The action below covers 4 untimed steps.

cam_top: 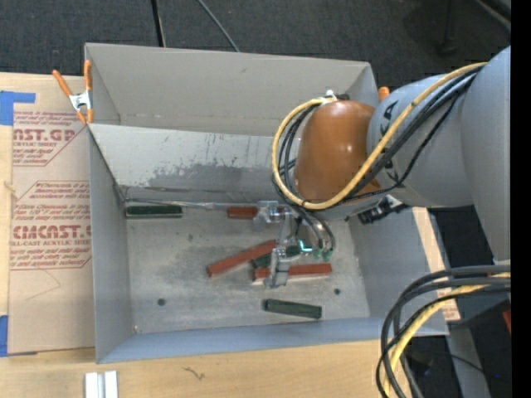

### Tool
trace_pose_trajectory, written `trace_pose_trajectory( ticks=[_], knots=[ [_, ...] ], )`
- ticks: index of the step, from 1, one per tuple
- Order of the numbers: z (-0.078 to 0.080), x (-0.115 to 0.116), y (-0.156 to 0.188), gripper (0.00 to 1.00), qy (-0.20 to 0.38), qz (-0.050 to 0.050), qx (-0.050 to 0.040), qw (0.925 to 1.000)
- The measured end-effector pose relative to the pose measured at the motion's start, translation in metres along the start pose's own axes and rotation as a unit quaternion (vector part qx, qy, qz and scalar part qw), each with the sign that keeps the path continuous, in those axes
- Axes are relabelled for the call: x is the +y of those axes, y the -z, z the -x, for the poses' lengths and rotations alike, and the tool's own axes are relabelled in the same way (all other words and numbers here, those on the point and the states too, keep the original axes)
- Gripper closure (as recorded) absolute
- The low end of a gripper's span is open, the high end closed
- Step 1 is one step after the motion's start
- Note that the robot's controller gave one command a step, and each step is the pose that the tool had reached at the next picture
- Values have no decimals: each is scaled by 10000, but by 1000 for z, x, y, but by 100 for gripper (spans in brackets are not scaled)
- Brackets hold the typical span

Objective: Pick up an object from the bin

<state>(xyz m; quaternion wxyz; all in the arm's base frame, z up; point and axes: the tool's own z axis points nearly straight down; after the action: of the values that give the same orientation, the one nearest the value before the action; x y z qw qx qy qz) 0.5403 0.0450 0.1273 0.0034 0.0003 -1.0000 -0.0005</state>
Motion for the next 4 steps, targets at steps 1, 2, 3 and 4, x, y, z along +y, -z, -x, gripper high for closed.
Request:
trace_pose_trajectory(
  ticks=[1, 2, 3, 4],
  knots=[
    [23, 30, -60, 0, 585, -2, -24, 9983],
    [24, 31, -60, 0, 581, 0, -43, 9983],
    [24, 31, -60, 0, 577, 0, -44, 9983],
    [24, 32, -60, 0, 573, 0, -43, 9983]
  ],
)
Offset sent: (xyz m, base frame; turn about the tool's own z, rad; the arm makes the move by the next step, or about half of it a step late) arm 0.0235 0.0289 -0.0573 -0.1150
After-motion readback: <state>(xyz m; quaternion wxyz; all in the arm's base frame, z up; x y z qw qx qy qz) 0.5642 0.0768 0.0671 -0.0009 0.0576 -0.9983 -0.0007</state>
